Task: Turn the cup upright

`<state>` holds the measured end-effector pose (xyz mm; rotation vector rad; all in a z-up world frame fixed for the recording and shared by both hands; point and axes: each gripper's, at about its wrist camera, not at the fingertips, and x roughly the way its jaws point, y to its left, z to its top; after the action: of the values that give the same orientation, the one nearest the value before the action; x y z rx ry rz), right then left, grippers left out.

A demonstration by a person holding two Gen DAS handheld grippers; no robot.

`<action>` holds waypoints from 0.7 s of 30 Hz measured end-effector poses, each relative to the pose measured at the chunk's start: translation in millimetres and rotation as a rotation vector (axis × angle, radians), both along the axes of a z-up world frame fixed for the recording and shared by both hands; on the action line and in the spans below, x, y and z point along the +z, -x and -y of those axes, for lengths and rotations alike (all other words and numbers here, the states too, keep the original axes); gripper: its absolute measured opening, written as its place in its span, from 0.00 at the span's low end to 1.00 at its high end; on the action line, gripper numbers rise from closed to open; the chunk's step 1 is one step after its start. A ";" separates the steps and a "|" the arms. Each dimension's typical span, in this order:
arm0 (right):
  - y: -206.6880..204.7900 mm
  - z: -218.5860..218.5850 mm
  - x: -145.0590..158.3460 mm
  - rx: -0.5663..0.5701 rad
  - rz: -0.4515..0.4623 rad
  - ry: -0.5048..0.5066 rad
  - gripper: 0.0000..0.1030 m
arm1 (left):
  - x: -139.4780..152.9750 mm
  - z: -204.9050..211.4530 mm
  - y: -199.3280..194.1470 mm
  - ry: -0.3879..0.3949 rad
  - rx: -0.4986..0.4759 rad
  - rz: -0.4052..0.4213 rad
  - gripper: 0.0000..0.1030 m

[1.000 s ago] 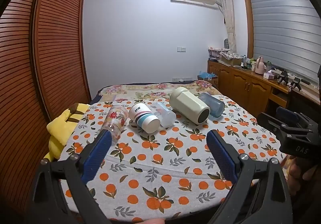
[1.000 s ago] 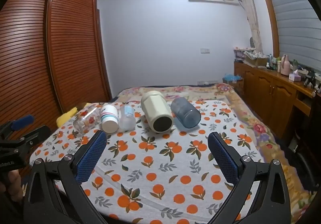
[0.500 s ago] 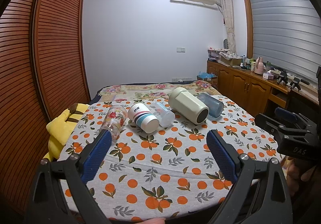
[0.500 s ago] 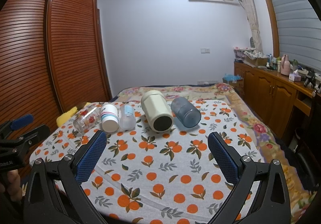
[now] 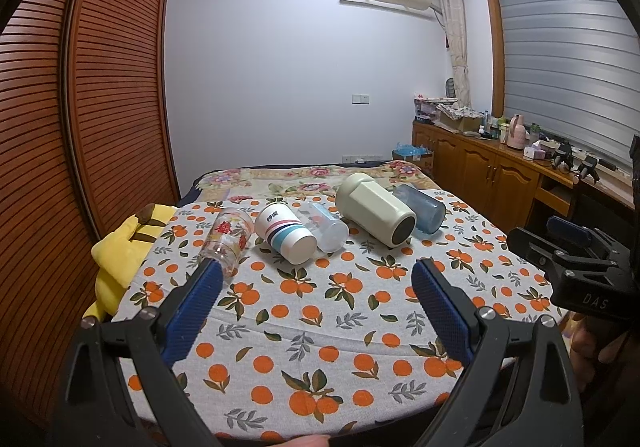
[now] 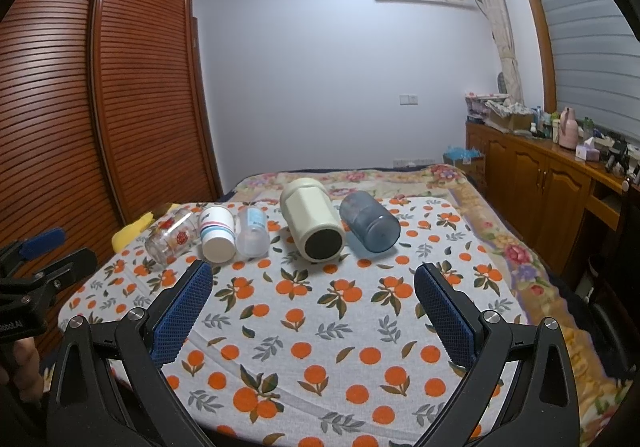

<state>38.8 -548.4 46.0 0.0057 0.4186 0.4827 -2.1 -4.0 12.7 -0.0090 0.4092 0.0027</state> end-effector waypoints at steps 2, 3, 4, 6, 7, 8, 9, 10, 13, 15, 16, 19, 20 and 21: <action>0.3 -0.1 0.0 -0.001 0.000 0.000 0.99 | 0.2 0.0 0.0 0.000 -0.001 0.000 0.93; 0.3 -0.2 -0.1 0.001 0.000 0.000 0.99 | -0.3 -0.2 0.0 0.001 -0.001 0.000 0.94; 0.7 -0.6 0.8 0.001 0.000 0.001 0.99 | 0.0 -0.1 0.0 0.001 -0.001 0.000 0.94; 1.7 -0.8 3.0 0.000 -0.001 -0.001 0.99 | -0.3 -0.3 0.1 0.001 -0.001 0.001 0.94; 2.1 -1.3 3.9 0.000 -0.001 -0.001 0.99 | 0.0 -0.2 0.1 0.001 -0.001 0.001 0.94; 2.6 -1.7 4.6 0.000 0.000 -0.001 0.99 | -0.2 -0.3 0.2 0.001 0.000 0.001 0.94; 0.1 -0.8 -0.4 0.000 0.000 0.000 0.99 | -0.4 -0.3 0.2 0.002 0.000 0.002 0.93; 0.3 -0.9 0.9 -0.001 -0.001 -0.001 0.99 | -0.1 -0.3 0.2 0.002 0.000 0.001 0.94; 0.1 -1.0 -0.5 0.001 0.001 0.002 0.99 | -0.1 -0.4 0.2 0.002 0.000 0.001 0.93; 0.0 -0.3 -3.5 0.003 0.002 0.002 0.99 | -0.2 -0.4 0.3 0.002 0.000 0.002 0.93; 0.2 -0.7 -3.1 0.002 0.002 0.003 0.99 | -0.6 -0.5 0.3 0.001 0.000 0.002 0.93; 0.5 -0.6 -3.6 0.001 0.002 0.002 0.99 | -0.6 -0.6 0.3 0.002 0.001 0.003 0.94; 0.5 -0.7 -3.5 0.002 0.003 0.003 0.99 | -0.4 -0.6 0.3 0.002 0.000 0.002 0.93; 0.2 -0.7 -3.6 0.003 0.002 0.004 0.99 | -0.4 -0.6 0.3 0.002 -0.001 0.002 0.93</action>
<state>38.6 -547.7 42.4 0.0009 0.4172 0.4845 -2.3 -3.5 12.3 -0.0111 0.4073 0.0015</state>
